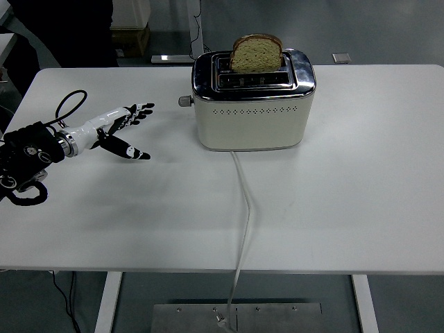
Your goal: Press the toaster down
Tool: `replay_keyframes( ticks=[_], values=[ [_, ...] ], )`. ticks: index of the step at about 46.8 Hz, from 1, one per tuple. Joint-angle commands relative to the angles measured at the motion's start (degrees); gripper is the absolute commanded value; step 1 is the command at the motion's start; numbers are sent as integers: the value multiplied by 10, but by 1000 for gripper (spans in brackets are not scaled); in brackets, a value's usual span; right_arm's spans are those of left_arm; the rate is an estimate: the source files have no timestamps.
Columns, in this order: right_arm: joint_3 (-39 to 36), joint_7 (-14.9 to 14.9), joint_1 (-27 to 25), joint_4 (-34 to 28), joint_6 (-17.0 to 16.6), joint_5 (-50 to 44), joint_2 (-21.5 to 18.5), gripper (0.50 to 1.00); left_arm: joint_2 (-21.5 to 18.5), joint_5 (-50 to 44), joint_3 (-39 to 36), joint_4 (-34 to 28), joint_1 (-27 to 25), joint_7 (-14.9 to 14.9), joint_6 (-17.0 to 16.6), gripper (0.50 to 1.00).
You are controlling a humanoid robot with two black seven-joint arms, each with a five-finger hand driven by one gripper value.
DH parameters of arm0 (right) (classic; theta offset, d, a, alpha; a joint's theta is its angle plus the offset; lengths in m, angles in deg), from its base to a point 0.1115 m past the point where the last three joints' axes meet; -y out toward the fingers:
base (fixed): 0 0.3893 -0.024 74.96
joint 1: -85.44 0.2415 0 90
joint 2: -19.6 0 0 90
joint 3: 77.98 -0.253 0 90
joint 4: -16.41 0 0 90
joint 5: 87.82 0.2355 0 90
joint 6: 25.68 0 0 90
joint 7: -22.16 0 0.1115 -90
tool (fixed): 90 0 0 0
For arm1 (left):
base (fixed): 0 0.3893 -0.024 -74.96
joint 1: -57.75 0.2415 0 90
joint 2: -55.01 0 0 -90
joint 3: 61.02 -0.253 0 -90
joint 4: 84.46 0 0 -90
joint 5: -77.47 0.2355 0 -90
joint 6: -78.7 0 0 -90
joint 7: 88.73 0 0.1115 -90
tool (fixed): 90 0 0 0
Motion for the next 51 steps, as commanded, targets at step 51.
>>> replay_keyframes(
  ticks=[51],
  values=[
    [0,0,0,0,0,0,0,1000,45,-467,95,51,11,6,-31,1000]
  ],
)
